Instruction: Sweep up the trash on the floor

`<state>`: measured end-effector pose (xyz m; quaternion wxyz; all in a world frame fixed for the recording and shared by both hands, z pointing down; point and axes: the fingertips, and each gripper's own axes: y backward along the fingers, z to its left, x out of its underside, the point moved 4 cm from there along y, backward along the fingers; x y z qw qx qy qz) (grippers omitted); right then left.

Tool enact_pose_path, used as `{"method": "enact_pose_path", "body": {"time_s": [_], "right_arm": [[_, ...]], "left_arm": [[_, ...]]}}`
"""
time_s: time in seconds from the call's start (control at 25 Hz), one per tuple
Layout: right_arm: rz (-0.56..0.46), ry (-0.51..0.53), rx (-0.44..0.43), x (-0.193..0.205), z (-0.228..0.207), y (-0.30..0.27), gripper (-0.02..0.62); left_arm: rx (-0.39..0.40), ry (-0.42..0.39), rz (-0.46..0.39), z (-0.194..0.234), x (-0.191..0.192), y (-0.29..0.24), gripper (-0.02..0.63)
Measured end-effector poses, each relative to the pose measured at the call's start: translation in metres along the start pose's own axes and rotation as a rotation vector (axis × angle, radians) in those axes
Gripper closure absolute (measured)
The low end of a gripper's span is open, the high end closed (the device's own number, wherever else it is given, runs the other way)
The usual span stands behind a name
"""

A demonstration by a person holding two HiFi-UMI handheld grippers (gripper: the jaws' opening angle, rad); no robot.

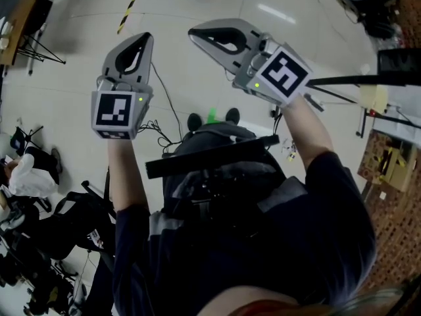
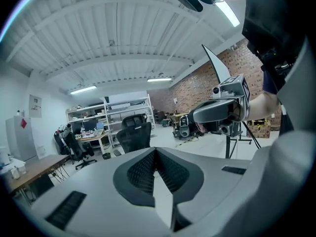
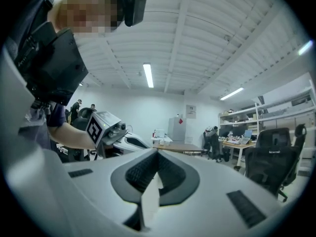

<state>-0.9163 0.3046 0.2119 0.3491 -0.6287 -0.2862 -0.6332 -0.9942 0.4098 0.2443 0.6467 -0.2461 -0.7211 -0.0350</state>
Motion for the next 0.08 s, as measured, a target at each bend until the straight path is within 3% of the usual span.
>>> {"method": "enact_pose_path", "body": {"time_s": [0.08], "right_arm": [[0.004,-0.003,-0.003,0.0001,0.0045,0.0015,0.586]], "left_arm": [[0.002,0.0,0.011,-0.0032,0.0044,0.003,0.606]]}}
